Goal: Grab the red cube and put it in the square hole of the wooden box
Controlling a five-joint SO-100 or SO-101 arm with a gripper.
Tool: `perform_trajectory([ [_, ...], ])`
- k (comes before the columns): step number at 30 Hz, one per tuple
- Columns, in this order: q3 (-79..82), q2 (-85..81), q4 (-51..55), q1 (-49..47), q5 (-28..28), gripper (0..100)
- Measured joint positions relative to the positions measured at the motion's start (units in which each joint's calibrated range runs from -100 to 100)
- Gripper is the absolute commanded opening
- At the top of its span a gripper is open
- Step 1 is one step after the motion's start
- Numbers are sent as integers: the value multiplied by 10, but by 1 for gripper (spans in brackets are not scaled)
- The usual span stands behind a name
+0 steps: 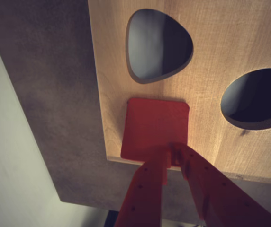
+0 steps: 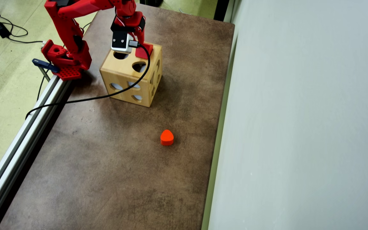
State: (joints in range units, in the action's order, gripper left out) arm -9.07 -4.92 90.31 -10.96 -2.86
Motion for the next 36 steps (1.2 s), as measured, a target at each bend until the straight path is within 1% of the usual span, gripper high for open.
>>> perform_trajectory([
  [36,-8,-14,-6,-67,12,2],
])
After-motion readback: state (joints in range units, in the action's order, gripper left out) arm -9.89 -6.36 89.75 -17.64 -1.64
